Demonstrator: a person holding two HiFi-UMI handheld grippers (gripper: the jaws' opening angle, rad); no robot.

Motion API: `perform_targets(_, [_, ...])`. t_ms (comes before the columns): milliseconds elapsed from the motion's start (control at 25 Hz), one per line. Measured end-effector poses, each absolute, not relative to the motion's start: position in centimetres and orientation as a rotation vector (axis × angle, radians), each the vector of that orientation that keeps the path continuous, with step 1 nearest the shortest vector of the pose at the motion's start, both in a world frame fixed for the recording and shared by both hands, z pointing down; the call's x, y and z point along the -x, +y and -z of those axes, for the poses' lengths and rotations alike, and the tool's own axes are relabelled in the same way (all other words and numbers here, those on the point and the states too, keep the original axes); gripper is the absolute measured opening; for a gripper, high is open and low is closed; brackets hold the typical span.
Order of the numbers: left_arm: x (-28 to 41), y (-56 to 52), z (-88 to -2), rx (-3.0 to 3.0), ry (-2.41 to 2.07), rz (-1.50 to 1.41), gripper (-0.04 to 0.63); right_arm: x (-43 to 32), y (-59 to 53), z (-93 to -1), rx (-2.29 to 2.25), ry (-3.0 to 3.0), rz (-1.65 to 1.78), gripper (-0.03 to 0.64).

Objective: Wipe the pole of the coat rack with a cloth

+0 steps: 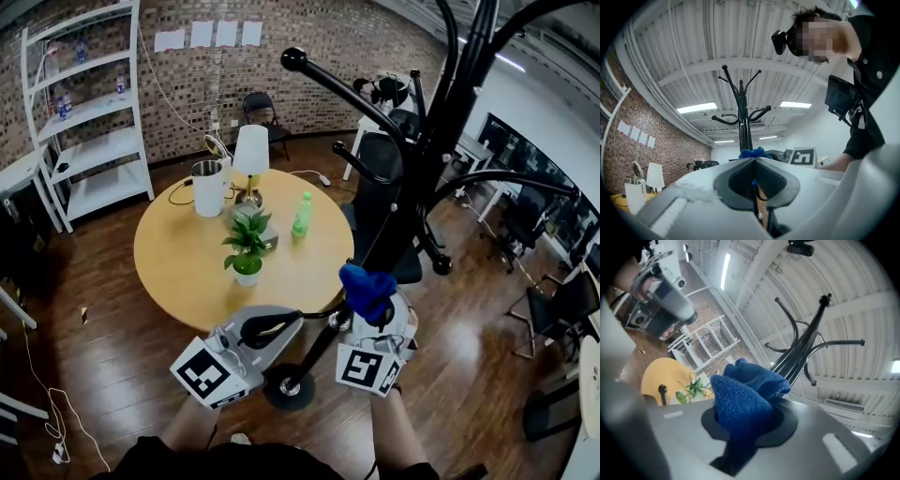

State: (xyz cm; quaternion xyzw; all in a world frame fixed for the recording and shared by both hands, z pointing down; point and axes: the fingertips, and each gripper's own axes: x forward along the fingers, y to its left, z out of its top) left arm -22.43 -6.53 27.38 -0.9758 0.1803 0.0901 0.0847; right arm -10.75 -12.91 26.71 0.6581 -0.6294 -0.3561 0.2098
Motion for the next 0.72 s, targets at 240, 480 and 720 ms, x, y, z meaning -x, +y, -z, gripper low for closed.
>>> perform_targets(240, [24.1, -6.8, -25.9, 2.882, 0.550, -0.392, 0.003, 10.7, -12.3, -16.3, -1.958, -1.827, 1.157, 0.075])
perform_targets(480, [25.2, -6.8, -25.0, 2.878, 0.540, -0.468, 0.003, 11.0, -12.0, -12.3, -2.008, -1.805, 1.245, 0.075])
perform_targets(720, [24.7, -6.3, -26.5, 2.949, 0.466, -0.451, 0.003, 11.4, -12.2, -19.3, -1.824, -1.650, 1.136, 0.074])
